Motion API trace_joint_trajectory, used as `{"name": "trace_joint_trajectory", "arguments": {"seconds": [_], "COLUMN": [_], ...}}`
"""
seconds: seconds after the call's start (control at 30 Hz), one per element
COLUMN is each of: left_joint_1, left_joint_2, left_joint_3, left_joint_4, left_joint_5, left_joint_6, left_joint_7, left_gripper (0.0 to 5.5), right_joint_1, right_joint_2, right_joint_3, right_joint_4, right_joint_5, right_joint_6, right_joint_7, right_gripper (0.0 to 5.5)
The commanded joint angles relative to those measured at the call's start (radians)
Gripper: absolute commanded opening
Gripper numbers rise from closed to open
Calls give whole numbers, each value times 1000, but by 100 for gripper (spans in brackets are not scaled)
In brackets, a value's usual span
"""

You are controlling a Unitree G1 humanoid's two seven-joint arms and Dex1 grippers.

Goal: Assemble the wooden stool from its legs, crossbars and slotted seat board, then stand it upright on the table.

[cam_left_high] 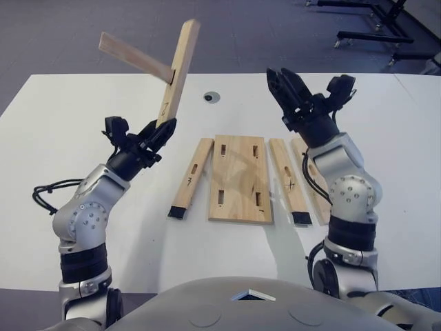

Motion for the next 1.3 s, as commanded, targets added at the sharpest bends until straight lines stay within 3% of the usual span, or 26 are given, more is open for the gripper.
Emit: {"name": "trace_joint_trajectory", "arguments": {"seconds": [0.03, 0.2, 0.47, 1.07, 1.3], "left_joint_1": [-61, -70, -41, -2, 5], "left_joint_2": [49, 134, 146, 145, 145], "left_joint_3": [-5, -23, -48, -114, -123], "left_joint_4": [-6, 0, -4, -19, -25], "left_joint_5": [-233, -391, -407, -303, -293], "left_joint_6": [131, 241, 229, 175, 163], "left_joint_7": [-115, -221, -233, -318, -323], "left_gripper": [204, 204, 204, 204, 204], "right_joint_1": [-72, -139, -179, -156, -153], "right_joint_2": [23, 10, -31, -23, -19], "right_joint_3": [-37, -44, -74, 65, 56], "right_joint_4": [98, 129, 120, 67, 81], "right_joint_5": [155, 277, 320, 287, 321], "right_joint_6": [68, 131, 150, 233, 257], "right_joint_7": [81, 181, 209, 221, 222], "right_gripper": [368, 368, 489, 490, 472]}}
